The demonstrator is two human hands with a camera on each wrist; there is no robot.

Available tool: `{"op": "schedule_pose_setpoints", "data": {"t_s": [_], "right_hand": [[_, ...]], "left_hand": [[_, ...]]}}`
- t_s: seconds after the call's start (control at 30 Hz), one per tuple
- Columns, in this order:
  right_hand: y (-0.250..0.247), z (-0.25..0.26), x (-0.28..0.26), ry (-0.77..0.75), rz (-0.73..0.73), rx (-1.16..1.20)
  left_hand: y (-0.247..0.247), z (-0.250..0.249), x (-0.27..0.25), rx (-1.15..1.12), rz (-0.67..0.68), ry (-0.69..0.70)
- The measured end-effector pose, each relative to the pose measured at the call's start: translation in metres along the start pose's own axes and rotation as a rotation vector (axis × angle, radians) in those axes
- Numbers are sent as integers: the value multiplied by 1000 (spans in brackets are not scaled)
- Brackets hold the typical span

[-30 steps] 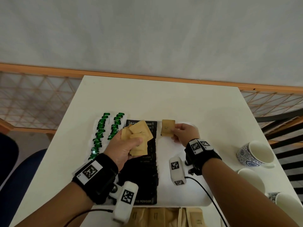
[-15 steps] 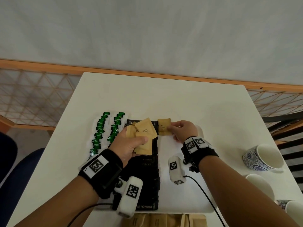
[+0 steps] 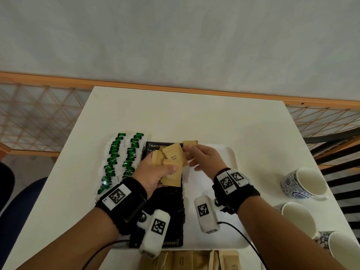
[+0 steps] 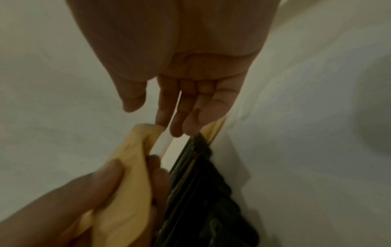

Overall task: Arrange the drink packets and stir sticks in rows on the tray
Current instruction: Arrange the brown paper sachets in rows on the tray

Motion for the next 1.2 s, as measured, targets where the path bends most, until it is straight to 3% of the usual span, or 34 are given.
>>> {"op": "schedule_pose_setpoints", "data": {"t_s": [0.1,0.17,0.33,0.47,0.77,1.2], "right_hand": [[16,2,-11,-5,120,4],[10,1,-11,6,101,46],[-49,-4,-4,7,-214,91],[-78,-11,9,30,-320,-70],[-95,-14,25,43,-367,-377],[-91,-15,29,110,-348,-565]], "left_hand": [[6,-3,-5,21,21,25],[4,-3,-8,-3,8,21],[-5,-2,-14,-112,17,-37],[-2,-2,-14,-138,63,-68],[10,-2,-8,-160,144,-89],[3,2,0,-103,14,-33]]}}
Point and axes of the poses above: each hand's wrist, its own x-axis towards the middle knuckle, its own y-axis out of the palm, z = x × y, the point moved 10 cm from there along x, towards the middle knuckle, and after that the axes turned 14 degrees about x, right-handed, at the moved point
